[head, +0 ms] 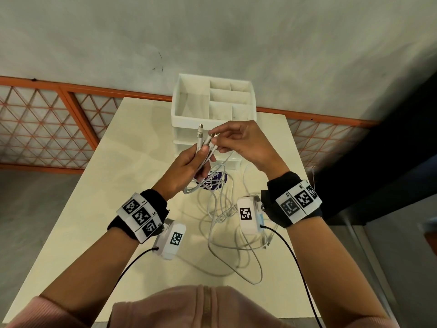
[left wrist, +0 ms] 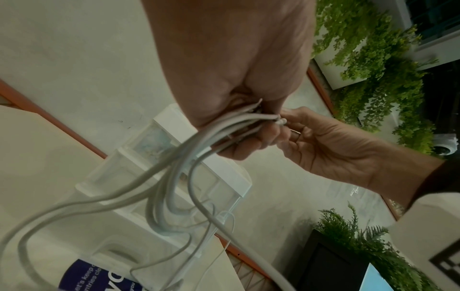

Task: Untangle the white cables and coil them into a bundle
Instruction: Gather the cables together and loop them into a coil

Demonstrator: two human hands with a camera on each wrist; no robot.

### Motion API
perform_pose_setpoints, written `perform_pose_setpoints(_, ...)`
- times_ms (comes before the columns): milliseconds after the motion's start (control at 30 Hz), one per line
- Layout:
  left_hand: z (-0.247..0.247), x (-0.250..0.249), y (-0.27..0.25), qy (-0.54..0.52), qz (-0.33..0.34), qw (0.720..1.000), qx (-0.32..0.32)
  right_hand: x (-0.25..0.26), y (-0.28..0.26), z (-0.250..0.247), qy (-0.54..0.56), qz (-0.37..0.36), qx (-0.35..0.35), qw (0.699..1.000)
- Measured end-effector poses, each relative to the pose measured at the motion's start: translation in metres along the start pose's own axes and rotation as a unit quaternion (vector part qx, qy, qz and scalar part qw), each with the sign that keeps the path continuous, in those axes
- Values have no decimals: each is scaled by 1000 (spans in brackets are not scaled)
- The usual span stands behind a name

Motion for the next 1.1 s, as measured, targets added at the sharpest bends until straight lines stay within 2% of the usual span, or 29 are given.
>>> perform_pose_setpoints(300, 6, 0, 2, -14, -10, 1000, 16, 2, 0, -1, 2, -9, 6, 1000)
perform_pose_setpoints(500, 22, 0, 1, 24, -11, 998, 52, 12, 8, -2, -111, -50, 8, 992)
perform_pose_setpoints(667, 24, -3, 0, 50, 6, 997, 51, 7, 8, -5, -87, -18, 5, 996)
perform_pose_setpoints(833, 23, -4, 2, 68, 32, 997, 35, 3, 8, -11, -132, 1, -12, 991)
perform_pose_setpoints(900, 23, -1, 2, 78, 31, 996, 32, 11, 7, -7, -137, -29, 9, 990)
perform_pose_setpoints(1000, 21, -3, 1, 66, 23, 997, 29, 14, 4, 3, -148, -40, 84, 985)
perform_pose_setpoints(1100, 21, -6, 0, 55, 20, 998, 37, 14, 4, 2, -147, -55, 92, 983)
Point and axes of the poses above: each hand's wrist, its own y-axis towards the middle knuckle, its own z-axis out of the palm, x = y × z, the point moved 9 cm from there along y, towards the middle knuckle, and after that the axes turned 12 degrees about -z, right-handed, at the moved point
